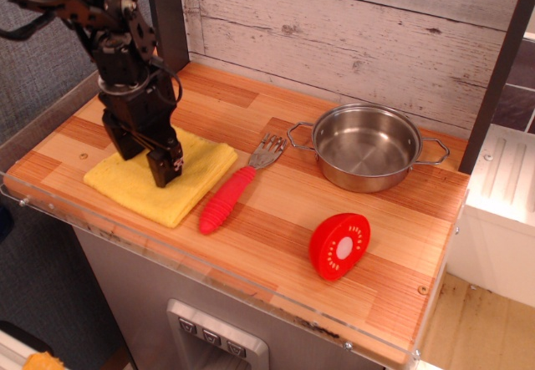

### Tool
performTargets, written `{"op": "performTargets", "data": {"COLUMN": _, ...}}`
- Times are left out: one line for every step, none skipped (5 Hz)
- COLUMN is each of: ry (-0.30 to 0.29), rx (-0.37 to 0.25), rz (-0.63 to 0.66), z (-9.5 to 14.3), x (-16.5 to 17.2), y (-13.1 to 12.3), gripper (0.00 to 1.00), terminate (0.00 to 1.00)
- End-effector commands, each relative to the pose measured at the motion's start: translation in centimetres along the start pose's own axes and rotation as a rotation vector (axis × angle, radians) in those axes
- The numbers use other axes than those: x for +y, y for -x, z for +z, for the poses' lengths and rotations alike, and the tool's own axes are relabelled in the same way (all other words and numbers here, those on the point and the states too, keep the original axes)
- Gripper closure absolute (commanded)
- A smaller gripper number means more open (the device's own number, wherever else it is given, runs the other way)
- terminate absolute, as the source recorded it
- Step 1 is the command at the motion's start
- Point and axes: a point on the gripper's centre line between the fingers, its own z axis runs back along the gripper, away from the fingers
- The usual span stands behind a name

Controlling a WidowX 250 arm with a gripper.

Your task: Place the yellow cloth to the left of the red fork.

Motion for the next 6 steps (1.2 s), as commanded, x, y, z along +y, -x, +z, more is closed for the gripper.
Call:
{"op": "performTargets", "data": {"ry": -0.009, "rx": 0.037, "rz": 0.053, "z": 0.0, "x": -0.9, "y": 2.6, "gripper": 0.0, "terminate": 0.0}}
{"op": "performTargets", "data": {"ry": -0.01, "rx": 0.025, "rz": 0.051, "z": 0.8, "x": -0.8, "y": 2.6, "gripper": 0.0, "terminate": 0.0}}
{"op": "performTargets", "data": {"ry": 0.012, "rx": -0.062, "rz": 0.065, "z": 2.9, "x": -0.3, "y": 0.8, "gripper": 0.0, "terminate": 0.0}}
{"op": "performTargets", "data": {"ry": 0.04, "rx": -0.158, "rz": 0.068, "z": 5.9, "x": -0.5, "y": -1.7, "gripper": 0.0, "terminate": 0.0}}
{"op": "performTargets", "data": {"ry": 0.042, "rx": -0.22, "rz": 0.075, "z": 8.6, "x": -1.0, "y": -2.7, "gripper": 0.0, "terminate": 0.0}}
{"op": "performTargets", "data": {"ry": 0.041, "rx": -0.26, "rz": 0.074, "z": 11.3, "x": -1.6, "y": -2.4, "gripper": 0.0, "terminate": 0.0}}
